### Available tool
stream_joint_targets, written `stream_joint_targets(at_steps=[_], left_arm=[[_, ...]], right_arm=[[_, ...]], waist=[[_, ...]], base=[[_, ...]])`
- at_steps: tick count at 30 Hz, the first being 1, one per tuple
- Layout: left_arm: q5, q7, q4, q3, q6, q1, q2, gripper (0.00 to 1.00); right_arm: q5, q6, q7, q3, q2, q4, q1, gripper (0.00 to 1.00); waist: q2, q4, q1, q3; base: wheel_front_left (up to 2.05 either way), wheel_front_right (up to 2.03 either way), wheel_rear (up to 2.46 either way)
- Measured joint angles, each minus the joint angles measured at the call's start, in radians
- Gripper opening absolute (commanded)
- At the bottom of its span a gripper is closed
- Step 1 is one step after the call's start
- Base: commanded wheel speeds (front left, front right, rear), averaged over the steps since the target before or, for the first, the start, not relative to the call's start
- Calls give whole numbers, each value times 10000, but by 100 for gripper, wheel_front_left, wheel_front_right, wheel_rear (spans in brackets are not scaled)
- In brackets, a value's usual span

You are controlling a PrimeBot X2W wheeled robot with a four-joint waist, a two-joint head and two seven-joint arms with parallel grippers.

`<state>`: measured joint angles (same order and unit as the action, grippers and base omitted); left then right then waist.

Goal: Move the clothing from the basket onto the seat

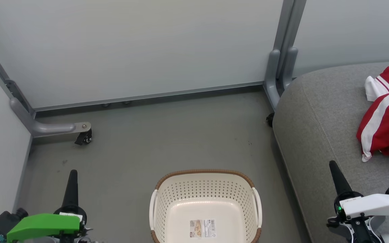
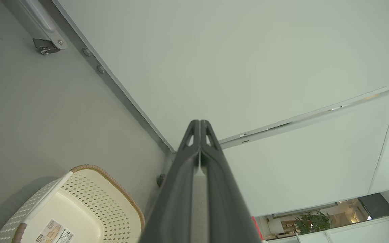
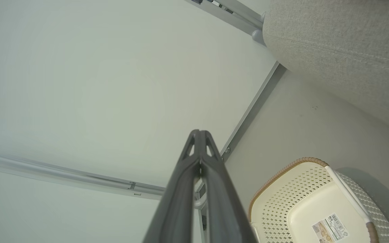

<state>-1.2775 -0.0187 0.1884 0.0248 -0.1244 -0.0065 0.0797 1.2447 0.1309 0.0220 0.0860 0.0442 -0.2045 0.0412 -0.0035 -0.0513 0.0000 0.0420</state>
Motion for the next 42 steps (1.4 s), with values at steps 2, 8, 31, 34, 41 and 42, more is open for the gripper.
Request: stream_joint_targets(at_steps=[2,8,31,34,41,42], left_arm=[[-232,59,25,25,0,-63,0,0],[-734,190,104,82,0,-175,0,0],[-2652,721,401,345,-4,-665,-8,0],[-2849,792,435,370,-29,-697,-12,0],[-3348,928,506,441,-31,-819,-17,0],[-3411,943,516,449,-31,-853,-19,0]], right_arm=[[196,0,44,12,0,-19,30,0],[721,0,176,52,6,-79,126,0],[2637,-2,660,199,21,-290,453,0],[2853,-2,736,217,23,-301,518,0],[3335,-2,838,247,25,-364,572,0],[3404,-2,851,251,27,-368,587,0]], waist=[[1,23,0,-21],[0,88,0,-78],[0,350,0,-307],[0,382,0,-336],[0,459,0,-403],[0,470,0,-413]], base=[[0,0,0],[0,0,0],[0,0,0],[0,0,0],[0,0,0],[0,0,0]])
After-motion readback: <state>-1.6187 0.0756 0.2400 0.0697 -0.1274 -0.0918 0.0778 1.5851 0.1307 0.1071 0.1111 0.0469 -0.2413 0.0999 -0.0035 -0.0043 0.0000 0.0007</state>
